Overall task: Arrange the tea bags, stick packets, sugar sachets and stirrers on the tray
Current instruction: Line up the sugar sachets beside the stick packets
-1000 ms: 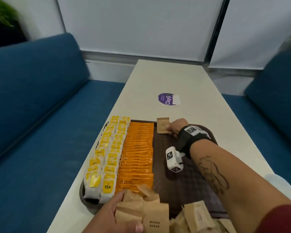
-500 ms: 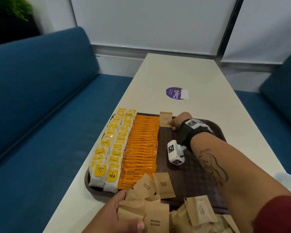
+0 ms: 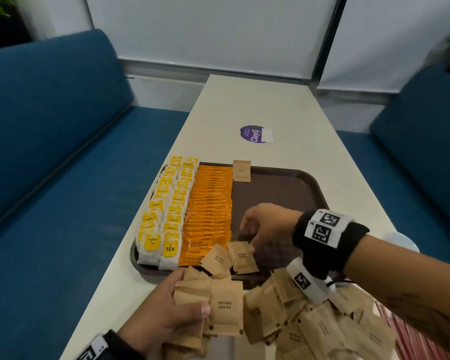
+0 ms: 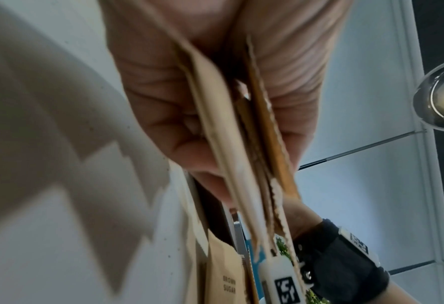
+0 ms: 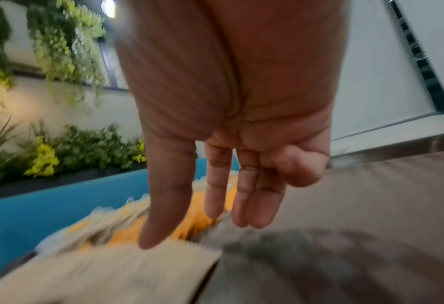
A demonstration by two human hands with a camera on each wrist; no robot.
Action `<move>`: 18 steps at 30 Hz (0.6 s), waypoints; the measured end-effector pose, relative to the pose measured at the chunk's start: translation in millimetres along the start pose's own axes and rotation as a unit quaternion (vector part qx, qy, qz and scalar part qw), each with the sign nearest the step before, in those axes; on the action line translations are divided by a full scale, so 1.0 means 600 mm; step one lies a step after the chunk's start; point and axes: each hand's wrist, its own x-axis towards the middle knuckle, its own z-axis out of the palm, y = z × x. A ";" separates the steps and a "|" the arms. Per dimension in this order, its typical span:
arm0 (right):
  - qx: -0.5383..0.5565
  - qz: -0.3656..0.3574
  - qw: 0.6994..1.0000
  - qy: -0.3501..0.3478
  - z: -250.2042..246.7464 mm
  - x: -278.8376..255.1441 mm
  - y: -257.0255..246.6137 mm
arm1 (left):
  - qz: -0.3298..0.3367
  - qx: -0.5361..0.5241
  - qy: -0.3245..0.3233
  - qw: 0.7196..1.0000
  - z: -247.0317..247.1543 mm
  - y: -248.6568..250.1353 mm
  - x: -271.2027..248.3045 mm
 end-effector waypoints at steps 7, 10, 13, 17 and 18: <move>-0.055 0.000 0.998 -0.007 0.036 0.000 -0.011 | 0.003 -0.002 -0.023 1.000 0.010 0.009 -0.005; -0.050 -0.002 0.999 -0.007 0.037 0.006 -0.011 | -0.001 -0.002 -0.032 1.000 0.012 0.010 -0.005; -0.005 0.009 1.000 -0.007 0.028 0.011 -0.002 | -0.001 0.006 -0.035 0.999 0.011 0.012 -0.006; 0.043 0.021 0.999 -0.018 -0.014 0.008 0.012 | -0.006 0.004 -0.039 0.999 0.002 0.014 -0.004; 0.064 0.020 0.998 -0.008 -0.028 0.008 0.016 | -0.006 0.006 -0.033 0.999 0.000 0.017 -0.004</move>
